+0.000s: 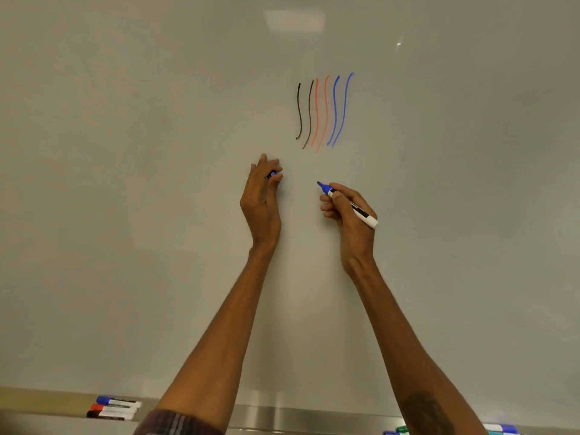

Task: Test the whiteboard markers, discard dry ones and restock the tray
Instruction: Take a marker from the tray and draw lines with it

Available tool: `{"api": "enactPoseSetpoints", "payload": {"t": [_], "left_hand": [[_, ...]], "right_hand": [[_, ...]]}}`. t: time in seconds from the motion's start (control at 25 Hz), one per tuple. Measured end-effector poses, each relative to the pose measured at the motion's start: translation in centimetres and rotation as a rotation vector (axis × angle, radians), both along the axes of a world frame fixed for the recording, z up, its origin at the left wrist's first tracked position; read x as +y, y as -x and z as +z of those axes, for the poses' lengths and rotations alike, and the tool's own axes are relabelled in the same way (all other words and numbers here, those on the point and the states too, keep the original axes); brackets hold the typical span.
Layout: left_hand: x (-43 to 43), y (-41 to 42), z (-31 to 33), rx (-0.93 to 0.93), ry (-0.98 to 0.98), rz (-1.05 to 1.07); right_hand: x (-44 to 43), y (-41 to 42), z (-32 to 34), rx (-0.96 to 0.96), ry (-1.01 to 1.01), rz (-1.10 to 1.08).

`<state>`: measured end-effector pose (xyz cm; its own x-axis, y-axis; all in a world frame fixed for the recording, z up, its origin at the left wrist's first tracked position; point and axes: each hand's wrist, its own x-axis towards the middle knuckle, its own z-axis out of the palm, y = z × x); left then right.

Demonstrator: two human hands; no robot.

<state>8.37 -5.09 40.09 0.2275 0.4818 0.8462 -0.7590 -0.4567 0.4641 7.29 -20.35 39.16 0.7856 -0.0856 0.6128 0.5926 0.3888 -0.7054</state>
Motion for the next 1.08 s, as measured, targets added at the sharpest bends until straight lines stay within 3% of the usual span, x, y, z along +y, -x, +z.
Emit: {"api": "enactPoseSetpoints", "payload": {"t": [0.2,0.48,0.68,1.08], "left_hand": [[0.2,2.9,-2.0,0.104,0.333,-0.205],[1.8,4.3,-5.0,0.271,0.670,-0.504],[2.7,5.8,-6.8,0.280,0.762,-0.569],[3.8,7.0,-9.0,0.378,0.719,-0.531]], "right_hand": [[2.5,1.4,-3.2,0.103,-0.105,0.182],[6.0,3.0,-6.2,0.142,-0.029,0.292],[8.0,3.4,-7.9,0.164,0.020,0.310],[10.1,3.7,-9.7,0.214,0.079,0.302]]}}
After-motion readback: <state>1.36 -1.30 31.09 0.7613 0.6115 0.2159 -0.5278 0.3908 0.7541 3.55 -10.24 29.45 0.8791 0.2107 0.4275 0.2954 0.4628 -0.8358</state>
